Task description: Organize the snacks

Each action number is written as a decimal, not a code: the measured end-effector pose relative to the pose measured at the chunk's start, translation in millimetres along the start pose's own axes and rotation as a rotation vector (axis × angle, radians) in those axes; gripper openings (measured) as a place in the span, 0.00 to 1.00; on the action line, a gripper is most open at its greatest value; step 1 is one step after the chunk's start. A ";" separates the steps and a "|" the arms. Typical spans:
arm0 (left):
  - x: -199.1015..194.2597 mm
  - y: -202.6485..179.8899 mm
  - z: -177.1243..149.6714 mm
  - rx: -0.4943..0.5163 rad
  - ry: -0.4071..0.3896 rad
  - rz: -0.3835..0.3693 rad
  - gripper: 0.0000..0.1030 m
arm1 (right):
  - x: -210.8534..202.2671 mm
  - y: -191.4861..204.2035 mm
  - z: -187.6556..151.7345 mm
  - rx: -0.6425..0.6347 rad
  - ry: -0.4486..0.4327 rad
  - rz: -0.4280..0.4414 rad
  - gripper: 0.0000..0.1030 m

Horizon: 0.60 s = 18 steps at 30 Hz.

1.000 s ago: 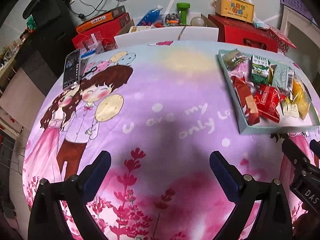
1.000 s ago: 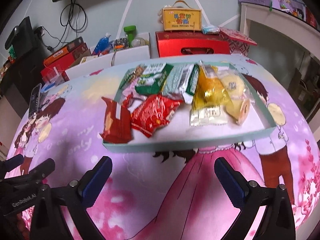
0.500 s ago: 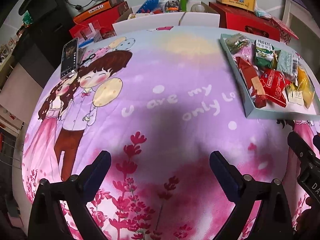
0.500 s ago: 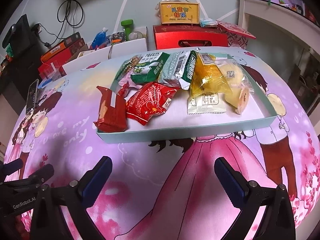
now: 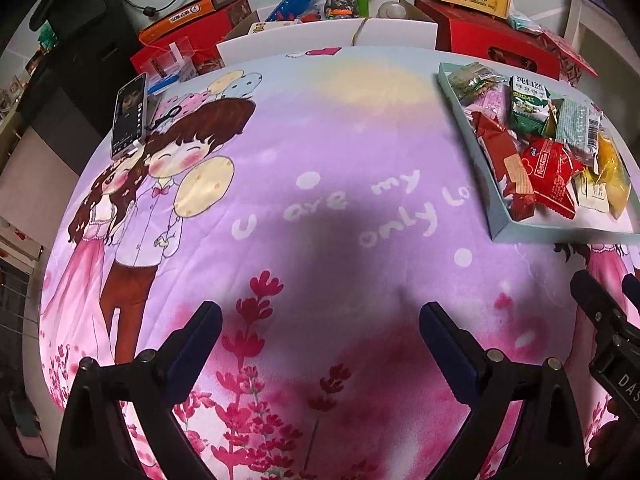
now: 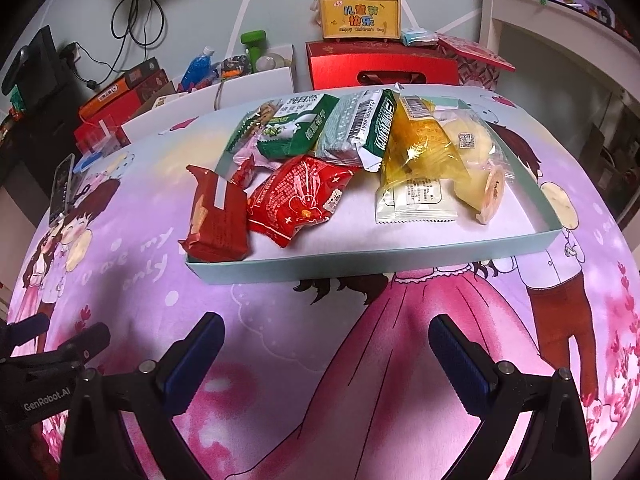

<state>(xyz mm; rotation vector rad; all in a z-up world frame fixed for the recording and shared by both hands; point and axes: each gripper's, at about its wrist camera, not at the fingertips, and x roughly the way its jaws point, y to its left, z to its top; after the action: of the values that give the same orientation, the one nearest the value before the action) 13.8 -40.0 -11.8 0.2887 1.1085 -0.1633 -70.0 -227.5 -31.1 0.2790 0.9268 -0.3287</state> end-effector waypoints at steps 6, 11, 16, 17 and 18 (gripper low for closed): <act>-3.4 -2.5 1.9 0.004 -0.012 -0.002 0.96 | 4.0 0.4 0.4 -0.002 0.017 -0.003 1.00; -4.5 0.2 2.7 -0.006 -0.020 -0.010 0.96 | 4.3 1.6 -0.1 -0.010 0.020 -0.002 1.00; -4.4 1.4 2.6 -0.012 -0.016 -0.013 0.96 | 5.6 1.5 -0.4 -0.007 0.024 -0.006 1.00; -4.1 1.4 2.9 -0.012 -0.017 -0.013 0.96 | 5.8 1.2 -0.6 -0.007 0.025 -0.006 1.00; -4.3 1.3 3.0 -0.012 -0.017 -0.014 0.96 | 6.3 1.4 -0.8 -0.009 0.027 -0.006 1.00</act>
<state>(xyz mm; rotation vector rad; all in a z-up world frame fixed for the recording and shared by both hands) 14.8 -39.7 -6.5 0.2681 1.0943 -0.1714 -66.5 -226.8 -36.6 0.2732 0.9558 -0.3271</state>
